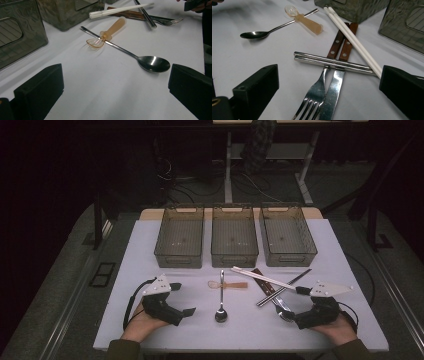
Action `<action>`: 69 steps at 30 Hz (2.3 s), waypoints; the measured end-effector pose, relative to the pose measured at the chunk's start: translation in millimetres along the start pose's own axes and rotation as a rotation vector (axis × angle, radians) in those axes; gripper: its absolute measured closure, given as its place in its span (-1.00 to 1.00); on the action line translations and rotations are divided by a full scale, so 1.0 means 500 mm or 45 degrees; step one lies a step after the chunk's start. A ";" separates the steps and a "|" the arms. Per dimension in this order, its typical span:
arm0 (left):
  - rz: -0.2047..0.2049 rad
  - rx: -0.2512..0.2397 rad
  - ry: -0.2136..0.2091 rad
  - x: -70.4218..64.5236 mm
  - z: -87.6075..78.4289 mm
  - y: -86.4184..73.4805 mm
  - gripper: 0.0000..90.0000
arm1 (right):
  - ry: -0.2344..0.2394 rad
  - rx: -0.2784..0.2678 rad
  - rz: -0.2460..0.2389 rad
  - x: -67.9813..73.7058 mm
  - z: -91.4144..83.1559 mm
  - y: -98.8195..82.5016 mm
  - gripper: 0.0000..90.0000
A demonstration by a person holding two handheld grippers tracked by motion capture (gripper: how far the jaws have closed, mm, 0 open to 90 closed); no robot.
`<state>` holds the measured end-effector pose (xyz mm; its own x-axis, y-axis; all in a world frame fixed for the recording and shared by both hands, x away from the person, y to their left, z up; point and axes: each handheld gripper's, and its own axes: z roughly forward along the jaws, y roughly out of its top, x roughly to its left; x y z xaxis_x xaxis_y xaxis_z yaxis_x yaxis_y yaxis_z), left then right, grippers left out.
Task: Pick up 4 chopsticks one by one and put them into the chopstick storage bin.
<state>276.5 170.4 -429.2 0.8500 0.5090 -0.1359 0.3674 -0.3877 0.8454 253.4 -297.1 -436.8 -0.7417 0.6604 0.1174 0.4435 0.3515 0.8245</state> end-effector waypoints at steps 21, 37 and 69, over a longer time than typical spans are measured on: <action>-0.016 -0.012 -0.022 0.001 0.004 0.004 -1.00 | -0.035 0.068 -0.011 -0.032 -0.003 0.037 -0.82; -0.013 0.002 -0.037 -0.001 0.006 0.004 -1.00 | 0.016 0.163 -0.052 -0.073 0.049 0.087 -0.11; -0.014 -0.001 -0.051 -0.003 0.006 0.004 -0.97 | 0.097 0.325 -0.073 -0.119 0.134 0.107 0.52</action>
<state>277.3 166.6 -428.7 0.8602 0.4823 -0.1655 0.3766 -0.3820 0.8440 355.2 -273.0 -436.7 -0.8006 0.5863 0.1237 0.5052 0.5494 0.6656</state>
